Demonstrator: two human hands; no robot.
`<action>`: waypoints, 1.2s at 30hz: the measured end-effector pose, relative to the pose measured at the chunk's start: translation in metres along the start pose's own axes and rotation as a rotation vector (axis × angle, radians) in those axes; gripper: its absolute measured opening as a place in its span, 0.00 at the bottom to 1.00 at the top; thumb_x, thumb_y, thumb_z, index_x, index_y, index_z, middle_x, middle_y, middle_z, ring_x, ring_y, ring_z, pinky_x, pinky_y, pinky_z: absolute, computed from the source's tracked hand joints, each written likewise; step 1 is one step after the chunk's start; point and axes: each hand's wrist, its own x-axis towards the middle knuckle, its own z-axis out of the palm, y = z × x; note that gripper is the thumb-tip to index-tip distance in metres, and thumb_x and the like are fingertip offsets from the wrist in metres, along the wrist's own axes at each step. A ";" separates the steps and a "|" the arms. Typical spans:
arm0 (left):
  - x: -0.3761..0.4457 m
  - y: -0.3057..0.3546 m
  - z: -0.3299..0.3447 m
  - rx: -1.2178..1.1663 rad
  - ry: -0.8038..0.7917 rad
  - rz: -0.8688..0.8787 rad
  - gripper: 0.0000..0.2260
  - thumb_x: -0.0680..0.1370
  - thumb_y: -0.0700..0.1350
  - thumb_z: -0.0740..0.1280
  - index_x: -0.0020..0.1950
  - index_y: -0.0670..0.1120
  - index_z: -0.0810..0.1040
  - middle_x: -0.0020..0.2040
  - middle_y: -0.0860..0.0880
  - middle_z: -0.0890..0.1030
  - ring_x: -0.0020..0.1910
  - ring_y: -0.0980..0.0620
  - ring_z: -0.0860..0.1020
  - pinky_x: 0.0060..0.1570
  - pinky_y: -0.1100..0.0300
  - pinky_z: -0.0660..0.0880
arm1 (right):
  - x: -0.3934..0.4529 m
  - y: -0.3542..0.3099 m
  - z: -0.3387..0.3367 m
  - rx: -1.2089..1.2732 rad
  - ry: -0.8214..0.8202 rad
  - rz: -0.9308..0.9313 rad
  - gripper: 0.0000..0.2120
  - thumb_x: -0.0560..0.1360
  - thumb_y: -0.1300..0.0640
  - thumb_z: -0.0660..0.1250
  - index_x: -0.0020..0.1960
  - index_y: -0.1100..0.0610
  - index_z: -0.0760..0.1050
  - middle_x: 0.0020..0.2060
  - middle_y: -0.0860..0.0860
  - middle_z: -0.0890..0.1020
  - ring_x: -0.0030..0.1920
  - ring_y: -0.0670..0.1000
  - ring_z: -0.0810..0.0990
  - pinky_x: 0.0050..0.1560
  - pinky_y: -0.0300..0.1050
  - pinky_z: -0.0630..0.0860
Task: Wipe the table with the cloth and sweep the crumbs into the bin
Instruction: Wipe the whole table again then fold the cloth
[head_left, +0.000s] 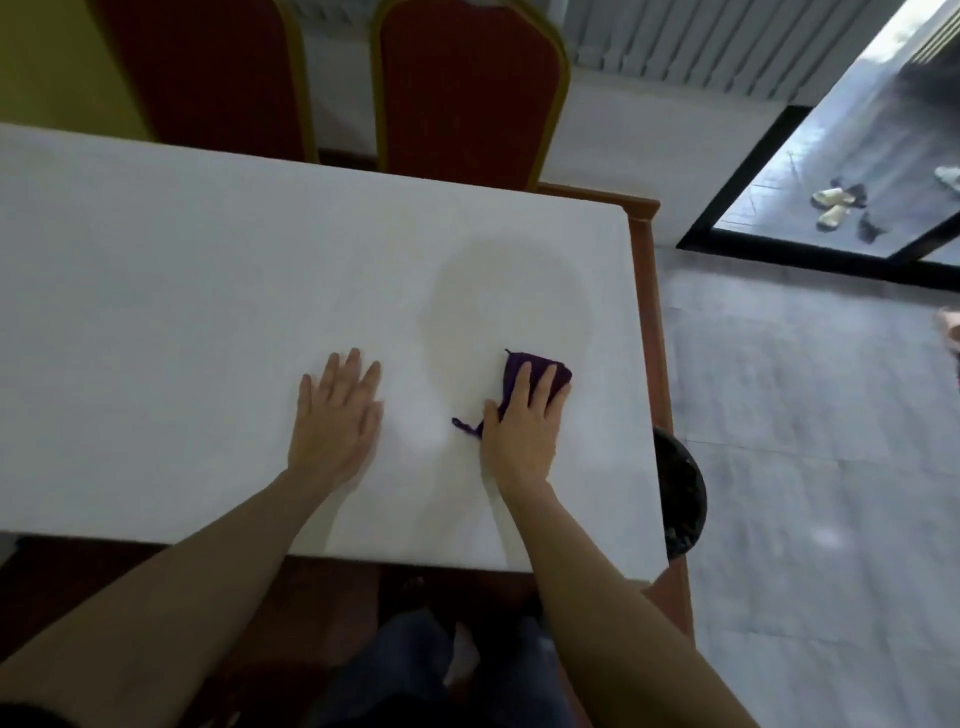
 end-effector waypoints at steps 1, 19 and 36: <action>-0.006 -0.005 0.005 0.012 -0.008 -0.011 0.27 0.82 0.56 0.44 0.81 0.50 0.55 0.82 0.47 0.52 0.81 0.45 0.49 0.77 0.41 0.46 | -0.002 -0.008 0.007 -0.012 0.021 0.010 0.31 0.82 0.49 0.56 0.80 0.56 0.49 0.80 0.57 0.49 0.79 0.63 0.42 0.78 0.56 0.52; -0.015 -0.016 0.018 0.047 0.065 0.036 0.26 0.83 0.54 0.47 0.81 0.49 0.58 0.81 0.47 0.56 0.80 0.45 0.54 0.77 0.40 0.49 | -0.070 0.104 -0.024 -0.081 0.241 0.183 0.28 0.79 0.62 0.58 0.78 0.57 0.60 0.78 0.56 0.60 0.78 0.60 0.53 0.73 0.62 0.61; 0.044 -0.075 -0.009 -0.008 0.106 -0.030 0.29 0.81 0.53 0.46 0.80 0.42 0.58 0.80 0.42 0.58 0.80 0.42 0.55 0.77 0.44 0.48 | -0.077 0.068 -0.001 -0.112 0.103 -0.304 0.31 0.71 0.59 0.62 0.75 0.52 0.67 0.76 0.50 0.64 0.78 0.53 0.59 0.70 0.51 0.69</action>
